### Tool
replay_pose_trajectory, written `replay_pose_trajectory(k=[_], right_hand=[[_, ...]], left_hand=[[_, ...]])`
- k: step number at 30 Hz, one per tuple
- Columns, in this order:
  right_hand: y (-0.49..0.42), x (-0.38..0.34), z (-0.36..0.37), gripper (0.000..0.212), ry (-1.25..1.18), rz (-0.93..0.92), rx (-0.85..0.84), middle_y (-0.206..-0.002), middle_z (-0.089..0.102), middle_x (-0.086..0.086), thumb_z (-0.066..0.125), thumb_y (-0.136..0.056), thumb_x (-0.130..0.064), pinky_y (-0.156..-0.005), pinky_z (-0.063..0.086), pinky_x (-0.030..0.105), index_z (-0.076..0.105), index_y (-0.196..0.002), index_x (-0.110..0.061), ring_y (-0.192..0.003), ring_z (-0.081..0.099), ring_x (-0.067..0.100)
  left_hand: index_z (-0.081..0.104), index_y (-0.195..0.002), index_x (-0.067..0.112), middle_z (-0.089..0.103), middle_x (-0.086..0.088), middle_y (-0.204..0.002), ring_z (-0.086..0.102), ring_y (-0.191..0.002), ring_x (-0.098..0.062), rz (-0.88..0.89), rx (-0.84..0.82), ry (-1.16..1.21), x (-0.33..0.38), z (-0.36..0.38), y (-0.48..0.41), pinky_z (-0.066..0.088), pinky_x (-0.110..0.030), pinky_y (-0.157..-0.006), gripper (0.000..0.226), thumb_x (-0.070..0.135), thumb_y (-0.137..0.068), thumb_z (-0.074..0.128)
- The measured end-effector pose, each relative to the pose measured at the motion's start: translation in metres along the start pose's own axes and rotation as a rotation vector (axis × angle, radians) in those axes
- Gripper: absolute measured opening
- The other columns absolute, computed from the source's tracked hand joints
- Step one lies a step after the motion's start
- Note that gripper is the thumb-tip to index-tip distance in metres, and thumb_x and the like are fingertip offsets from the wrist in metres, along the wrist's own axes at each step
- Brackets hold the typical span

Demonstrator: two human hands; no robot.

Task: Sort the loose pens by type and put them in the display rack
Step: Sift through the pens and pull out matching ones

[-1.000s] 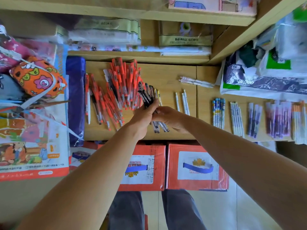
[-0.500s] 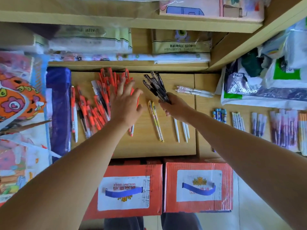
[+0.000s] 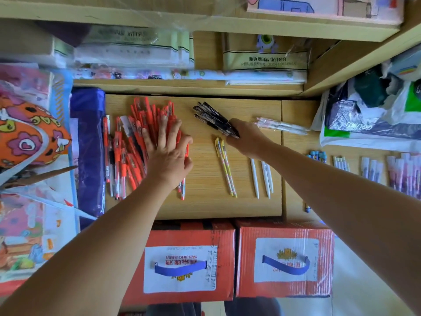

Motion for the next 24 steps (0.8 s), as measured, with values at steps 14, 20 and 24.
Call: replay_pose_trajectory(k=[14,20,24], right_hand=[[-0.036,-0.018,-0.007,0.054,0.320,-0.086,0.135,-0.114,0.057,0.006,0.062,-0.088,-0.012,-0.069,0.041,0.027,0.044,-0.138,-0.018,-0.096,0.057,0.023],[-0.034,-0.016,-0.004,0.056,0.434,-0.215,0.202,-0.121,0.050,0.009,0.062,-0.086,-0.014,-0.095,0.041,0.037,0.044,-0.138,-0.018,-0.114,0.047,0.026],[-0.035,-0.009,-0.008,0.057,0.489,-0.260,0.186,-0.126,0.046,0.013,0.065,-0.084,-0.025,-0.099,0.038,0.040,0.047,-0.138,-0.020,-0.119,0.043,0.029]], left_hand=[[0.052,-0.111,0.018,0.032,-0.013,-0.144,0.023,-0.139,-0.035,-0.030,0.135,0.003,-0.012,-0.008,0.006,0.019,-0.061,-0.111,0.046,0.040,-0.074,0.067],[0.027,-0.148,0.019,0.011,-0.013,-0.160,0.011,-0.147,-0.034,0.068,0.173,0.081,0.004,-0.025,-0.037,0.016,-0.056,-0.116,0.073,0.035,-0.085,0.062],[0.020,-0.152,0.023,0.011,-0.008,-0.160,0.008,-0.148,-0.029,0.126,0.062,0.031,0.010,-0.022,-0.059,0.011,-0.051,-0.119,0.071,0.032,-0.092,0.056]])
Point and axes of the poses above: each hand's wrist, its own y-axis away from the middle knuckle, its own z-axis out of the palm, x = y × z, the point moved 4 cm from there along -y, towards the middle knuckle
